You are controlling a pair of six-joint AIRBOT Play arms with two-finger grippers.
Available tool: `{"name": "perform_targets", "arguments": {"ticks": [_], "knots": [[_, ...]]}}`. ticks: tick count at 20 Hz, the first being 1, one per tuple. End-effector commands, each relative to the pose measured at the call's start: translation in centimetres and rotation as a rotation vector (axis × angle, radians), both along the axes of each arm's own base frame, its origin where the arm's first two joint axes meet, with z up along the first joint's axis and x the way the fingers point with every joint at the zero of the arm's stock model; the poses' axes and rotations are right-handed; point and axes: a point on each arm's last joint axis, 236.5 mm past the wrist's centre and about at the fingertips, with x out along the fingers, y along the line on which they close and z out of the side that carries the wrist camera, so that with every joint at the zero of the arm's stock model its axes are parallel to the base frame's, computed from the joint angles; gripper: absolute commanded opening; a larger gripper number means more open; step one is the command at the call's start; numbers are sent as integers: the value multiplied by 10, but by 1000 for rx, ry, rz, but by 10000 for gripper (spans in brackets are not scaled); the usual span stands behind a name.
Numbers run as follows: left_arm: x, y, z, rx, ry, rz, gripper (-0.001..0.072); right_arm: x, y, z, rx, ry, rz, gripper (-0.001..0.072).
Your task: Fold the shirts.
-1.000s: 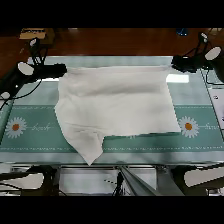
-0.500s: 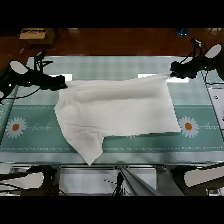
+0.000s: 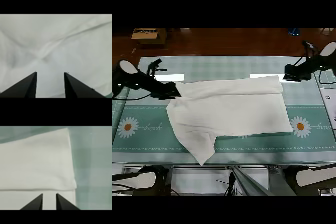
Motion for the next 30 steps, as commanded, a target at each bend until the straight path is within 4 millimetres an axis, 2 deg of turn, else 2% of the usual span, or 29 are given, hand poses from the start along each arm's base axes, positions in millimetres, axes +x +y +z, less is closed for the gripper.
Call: {"name": "perform_targets", "arguments": {"ticks": [1,3,4,5,6,7,9,12,14,17,23,25,26,28,29,30], "knots": [[-43,31,30,16,71,-16,421,-60,-48,27,-147,157,83,374],[-74,48,41,13,74,41,422,-92,-63,46,-87,202,14,470],[-94,51,39,8,85,76,470,-99,-70,53,-64,190,-19,482],[-116,51,32,2,106,100,568,-106,-79,57,-52,183,-54,482],[-139,49,22,-7,135,122,616,-114,-88,56,-48,185,-83,482],[-158,43,10,-21,164,133,617,-123,-93,52,-33,197,-110,482],[-187,23,-11,-70,228,110,617,-132,-89,43,34,203,-136,482],[-221,4,-39,-72,329,38,618,-144,-72,33,89,226,-112,481],[-229,-2,-53,-65,345,30,618,-149,-68,34,90,220,-111,480],[-228,-9,-68,-71,346,37,618,-149,-69,44,70,181,-114,480],[-198,-39,-89,-113,295,68,617,-154,-73,59,26,146,-118,479],[-185,-58,-93,-149,266,91,617,-155,-73,64,23,135,-128,479],[-181,-66,-97,-153,255,92,554,-156,-73,67,22,130,-135,479],[-184,-78,-102,-150,260,60,56,-156,-73,70,19,121,-142,479],[-188,-81,-102,-147,257,24,23,-157,-75,69,11,124,-143,479],[-192,-82,-101,-148,261,1,22,-161,-83,67,-22,137,-140,479]]}}
